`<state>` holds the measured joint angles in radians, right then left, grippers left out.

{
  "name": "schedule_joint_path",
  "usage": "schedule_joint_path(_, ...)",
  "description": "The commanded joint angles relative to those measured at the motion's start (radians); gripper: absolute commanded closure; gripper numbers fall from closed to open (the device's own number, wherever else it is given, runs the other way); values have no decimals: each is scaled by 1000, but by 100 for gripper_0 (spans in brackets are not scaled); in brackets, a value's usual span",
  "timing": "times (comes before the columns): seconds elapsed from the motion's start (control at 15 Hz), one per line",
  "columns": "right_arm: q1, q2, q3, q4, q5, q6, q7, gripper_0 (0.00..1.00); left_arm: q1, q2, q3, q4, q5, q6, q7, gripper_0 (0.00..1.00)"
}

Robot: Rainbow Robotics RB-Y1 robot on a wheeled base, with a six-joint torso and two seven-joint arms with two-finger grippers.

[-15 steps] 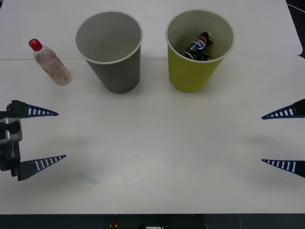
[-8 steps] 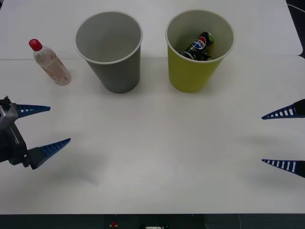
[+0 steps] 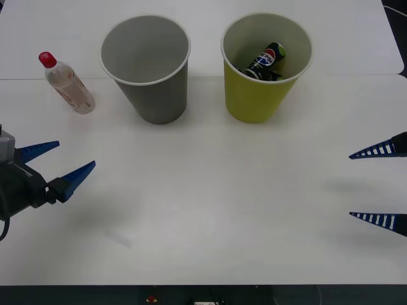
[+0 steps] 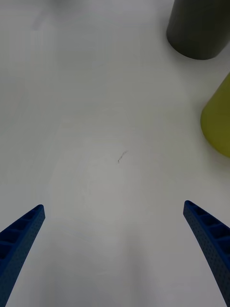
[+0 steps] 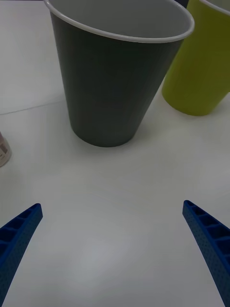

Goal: Put the can into the green bin and the plastic bottle into the gray bin

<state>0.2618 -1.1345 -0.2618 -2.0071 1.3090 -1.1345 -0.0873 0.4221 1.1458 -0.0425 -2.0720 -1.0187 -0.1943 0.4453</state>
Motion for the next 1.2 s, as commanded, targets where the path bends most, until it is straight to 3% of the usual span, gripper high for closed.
schedule_joint_path(0.07, 0, 0, 0, 0, 0, 0, 0, 0, -39, 0, -53, 39, 60, 78, 3, 0)
schedule_joint_path(0.53, 0, 0, 0, 0, 0, 0, 0, 0, -94, 0, -208, 104, 83, 434, 29, 0)
schedule_joint_path(0.93, 0, 0, 0, 0, 0, 0, 0, 0, -324, -110, -324, 326, -40, 475, 85, 0)
schedule_joint_path(1.2, 0, 0, 0, 0, 0, 0, 0, 0, -405, -190, -329, 405, -92, 475, 110, 0)
